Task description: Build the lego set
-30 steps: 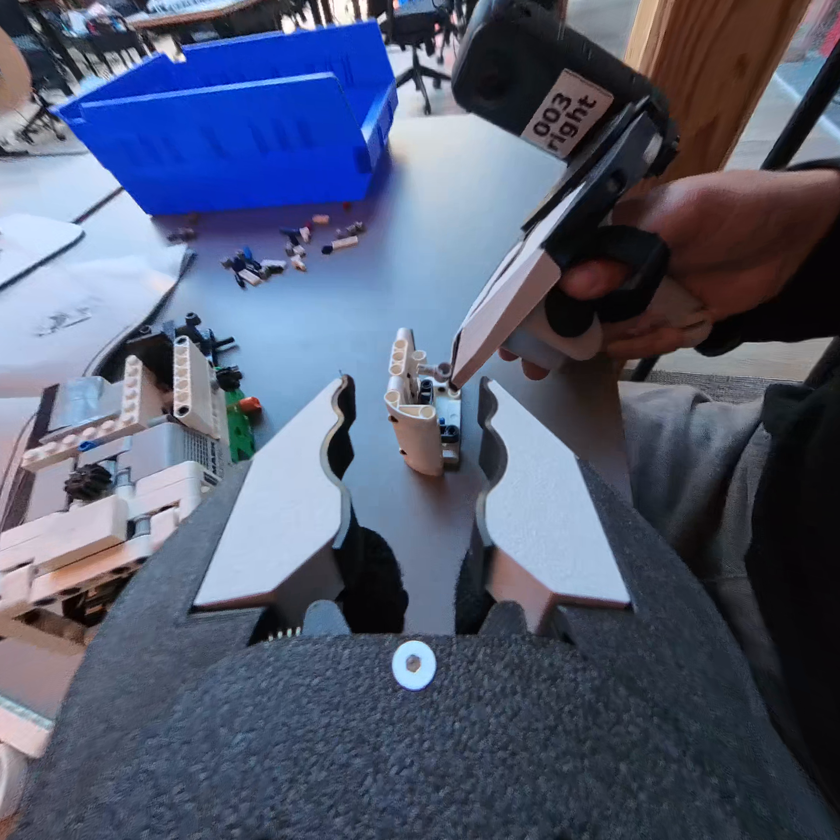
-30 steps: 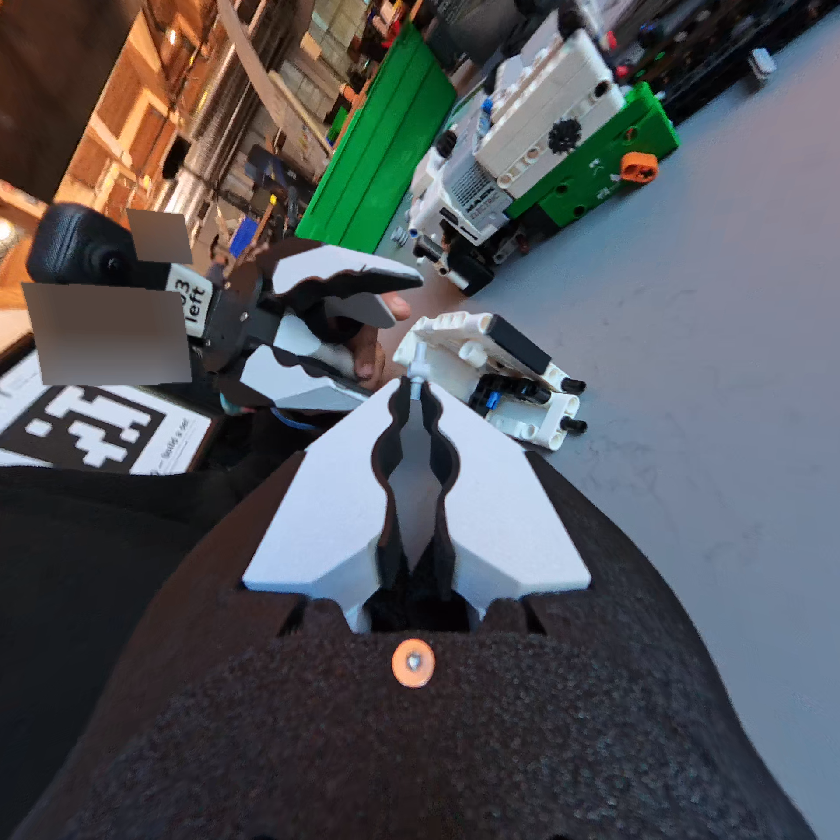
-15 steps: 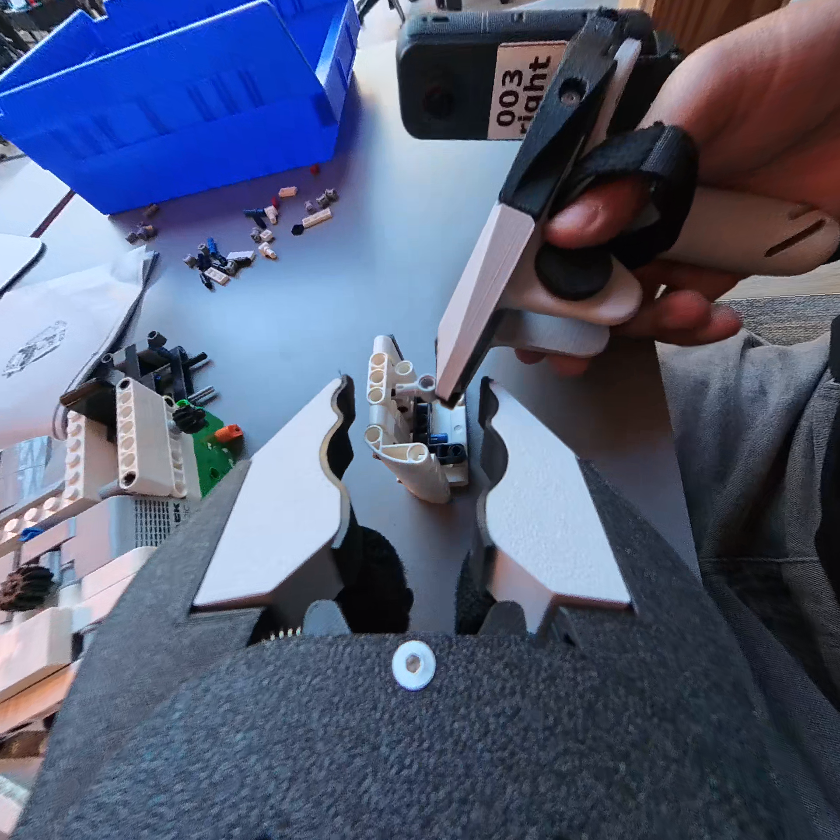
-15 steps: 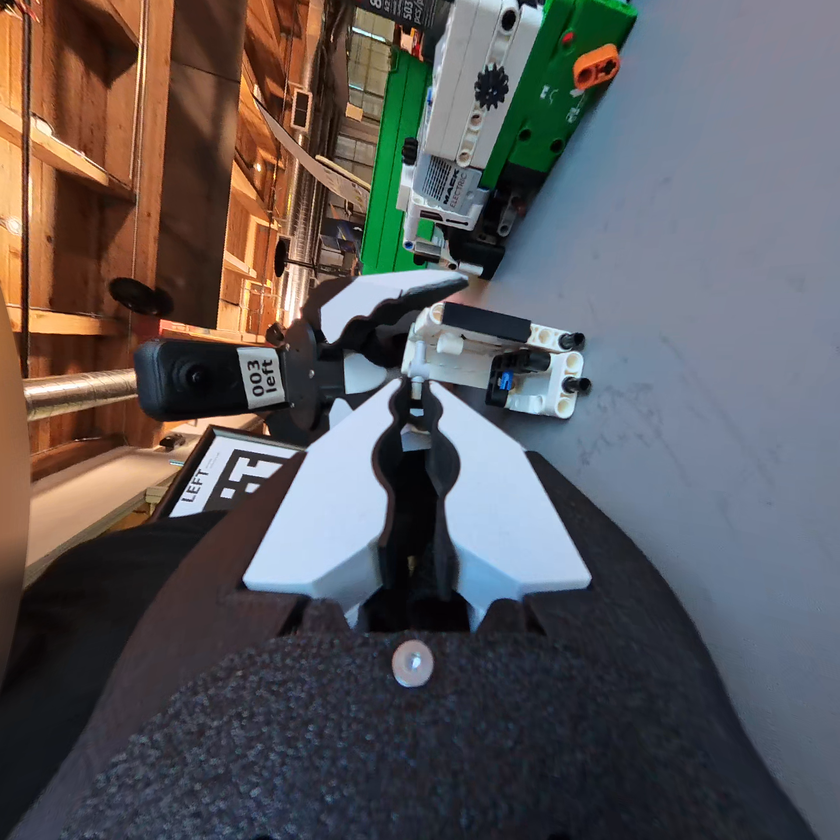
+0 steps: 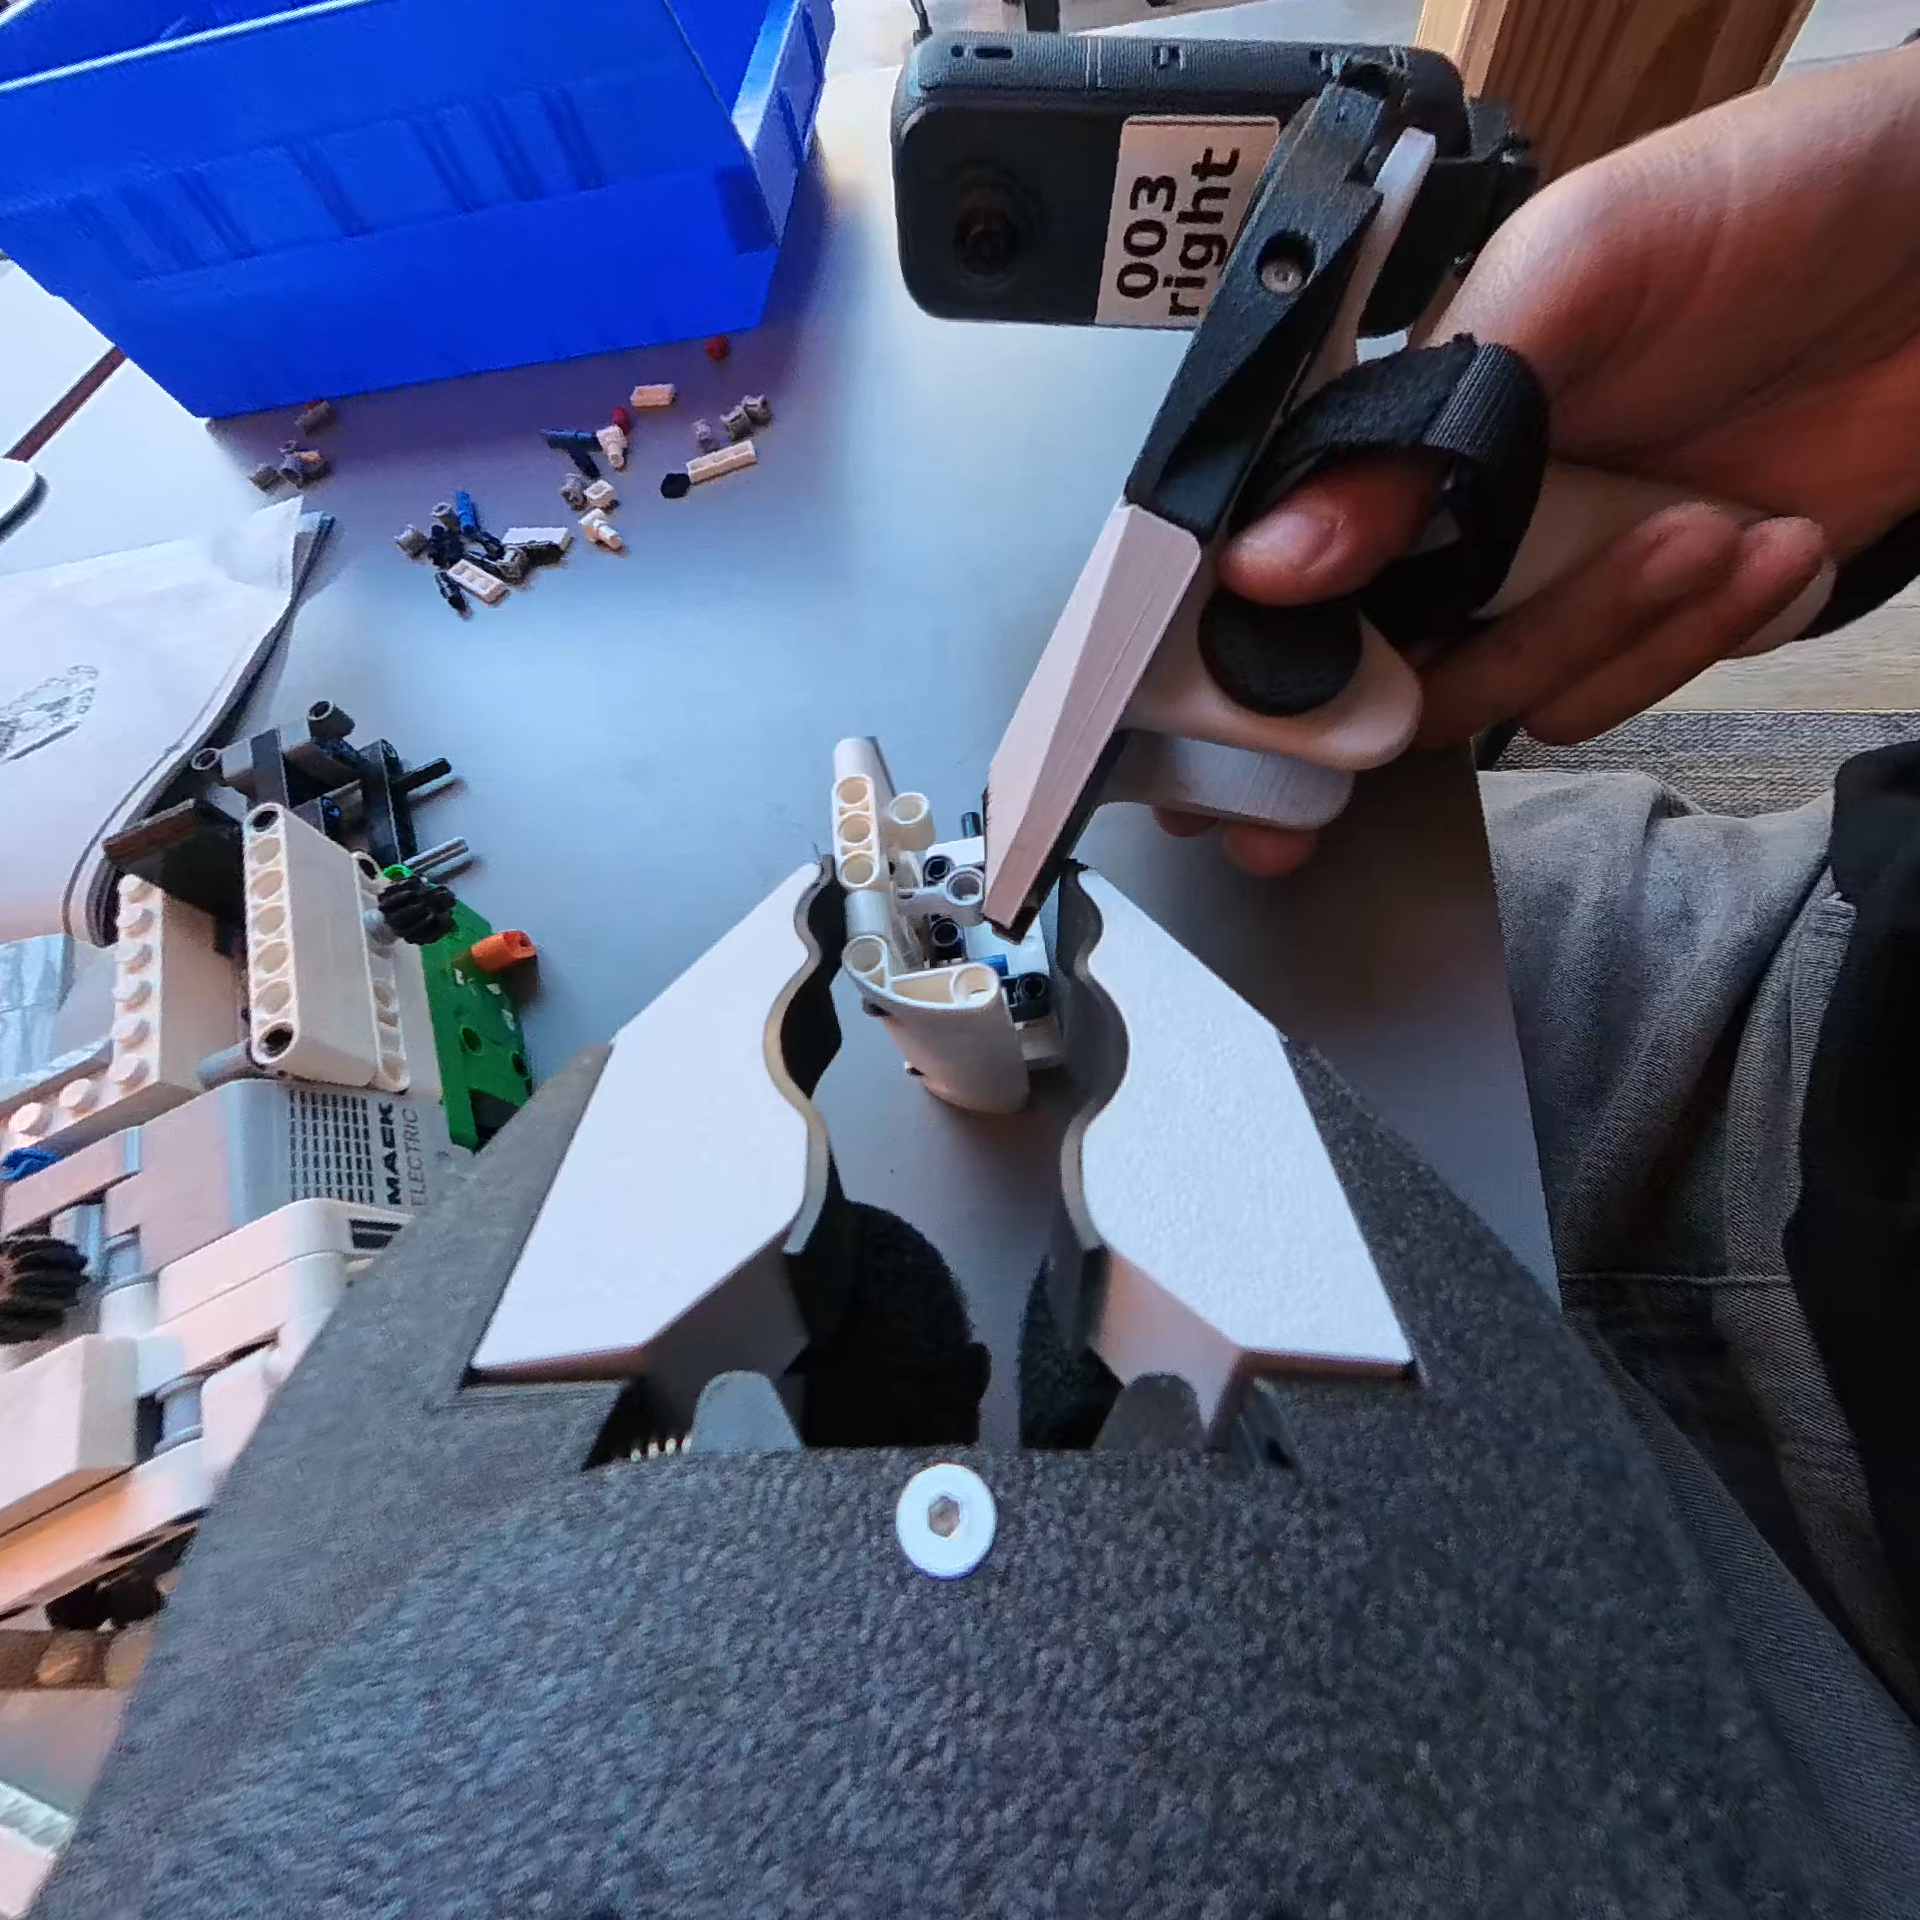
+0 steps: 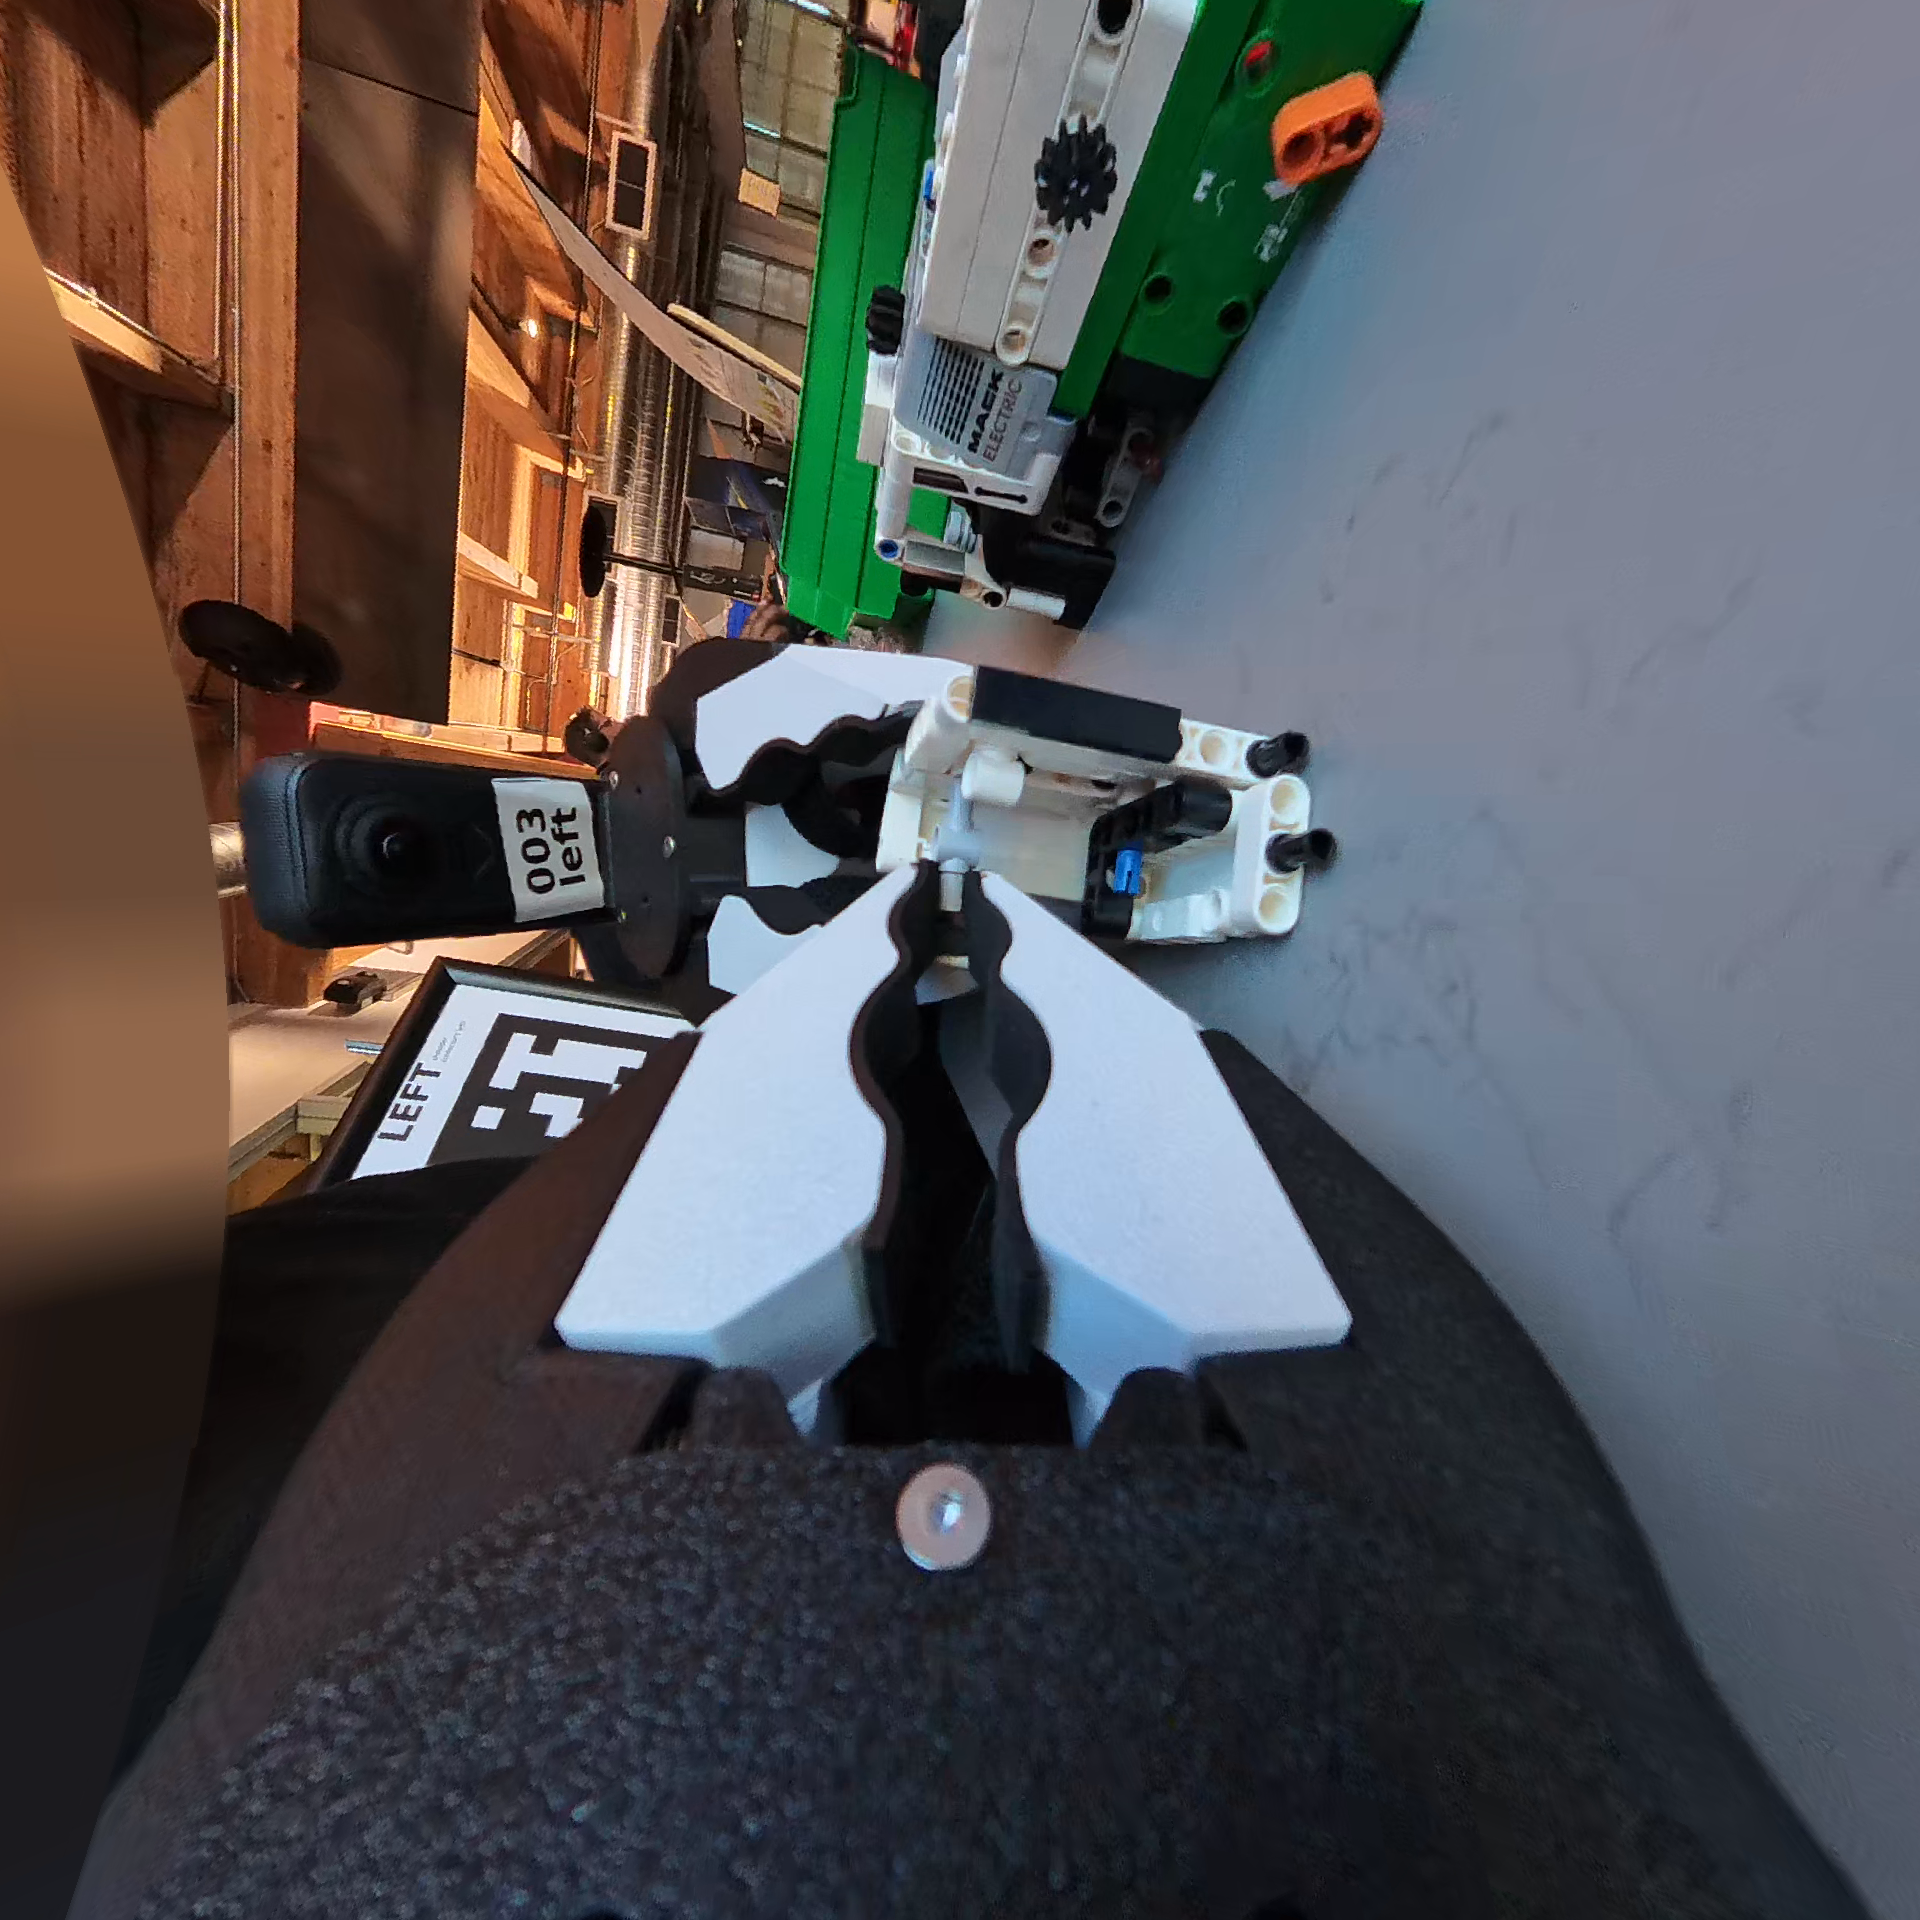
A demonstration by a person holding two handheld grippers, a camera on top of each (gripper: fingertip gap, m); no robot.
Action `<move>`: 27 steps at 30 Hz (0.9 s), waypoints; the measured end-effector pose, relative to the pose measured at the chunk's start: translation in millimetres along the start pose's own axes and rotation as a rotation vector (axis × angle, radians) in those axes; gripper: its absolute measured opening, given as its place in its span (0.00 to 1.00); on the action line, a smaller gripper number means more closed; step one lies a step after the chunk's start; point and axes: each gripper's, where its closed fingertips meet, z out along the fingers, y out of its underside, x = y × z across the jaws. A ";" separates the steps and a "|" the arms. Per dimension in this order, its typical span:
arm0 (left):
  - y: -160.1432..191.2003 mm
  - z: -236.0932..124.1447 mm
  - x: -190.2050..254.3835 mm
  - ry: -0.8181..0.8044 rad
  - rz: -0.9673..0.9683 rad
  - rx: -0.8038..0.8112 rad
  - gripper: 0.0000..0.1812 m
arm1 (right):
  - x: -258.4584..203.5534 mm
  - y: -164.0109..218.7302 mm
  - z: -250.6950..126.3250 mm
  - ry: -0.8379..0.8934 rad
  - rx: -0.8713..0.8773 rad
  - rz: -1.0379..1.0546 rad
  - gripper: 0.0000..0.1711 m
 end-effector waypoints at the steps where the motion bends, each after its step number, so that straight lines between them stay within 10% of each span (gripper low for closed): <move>1: 0.2 0.2 0.2 0.002 -0.002 -0.001 0.21 | 0.4 0.2 0.0 0.002 -0.004 0.002 0.02; 27: -4.6 0.9 24.7 0.216 0.107 0.031 0.18 | -4.4 21.7 -14.0 -0.079 -0.285 0.047 0.02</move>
